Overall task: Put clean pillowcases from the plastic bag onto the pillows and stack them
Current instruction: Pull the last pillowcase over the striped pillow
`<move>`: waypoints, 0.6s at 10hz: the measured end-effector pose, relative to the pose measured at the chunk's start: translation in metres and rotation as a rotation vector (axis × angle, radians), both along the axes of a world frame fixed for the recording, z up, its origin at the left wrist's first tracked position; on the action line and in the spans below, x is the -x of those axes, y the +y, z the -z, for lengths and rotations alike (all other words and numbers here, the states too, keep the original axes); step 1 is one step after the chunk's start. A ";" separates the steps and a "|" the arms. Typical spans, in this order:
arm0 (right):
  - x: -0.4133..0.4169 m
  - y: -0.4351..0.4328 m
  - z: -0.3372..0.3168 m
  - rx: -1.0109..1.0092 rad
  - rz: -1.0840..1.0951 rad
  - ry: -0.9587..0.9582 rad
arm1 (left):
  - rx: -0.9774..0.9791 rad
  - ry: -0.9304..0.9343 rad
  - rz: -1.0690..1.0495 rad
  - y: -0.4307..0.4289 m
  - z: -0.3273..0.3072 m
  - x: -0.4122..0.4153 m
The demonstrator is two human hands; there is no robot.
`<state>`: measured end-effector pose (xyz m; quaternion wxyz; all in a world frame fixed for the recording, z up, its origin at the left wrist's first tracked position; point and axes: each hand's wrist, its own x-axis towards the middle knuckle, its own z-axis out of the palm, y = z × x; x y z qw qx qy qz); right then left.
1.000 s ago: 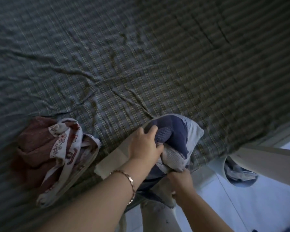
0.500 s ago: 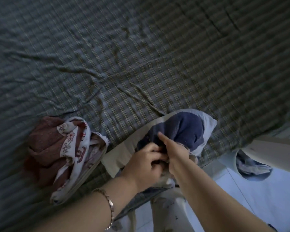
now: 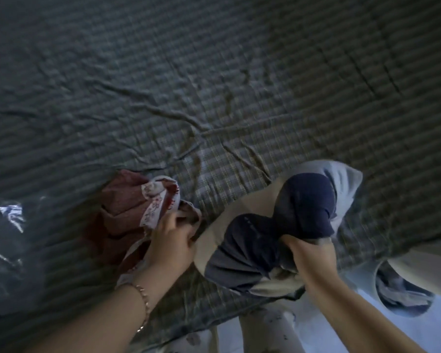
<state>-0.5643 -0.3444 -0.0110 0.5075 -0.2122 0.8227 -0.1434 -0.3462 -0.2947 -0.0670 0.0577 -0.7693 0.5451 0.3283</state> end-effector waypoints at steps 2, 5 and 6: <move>-0.028 -0.013 -0.051 0.108 -0.213 -0.112 | -0.201 -0.159 0.172 0.041 0.054 -0.054; -0.069 0.021 -0.014 -0.081 -0.506 -0.136 | -0.112 -0.077 -0.238 0.017 0.121 -0.073; -0.076 0.029 -0.001 -0.135 -0.568 -0.127 | -0.055 0.018 -0.245 0.020 0.132 -0.093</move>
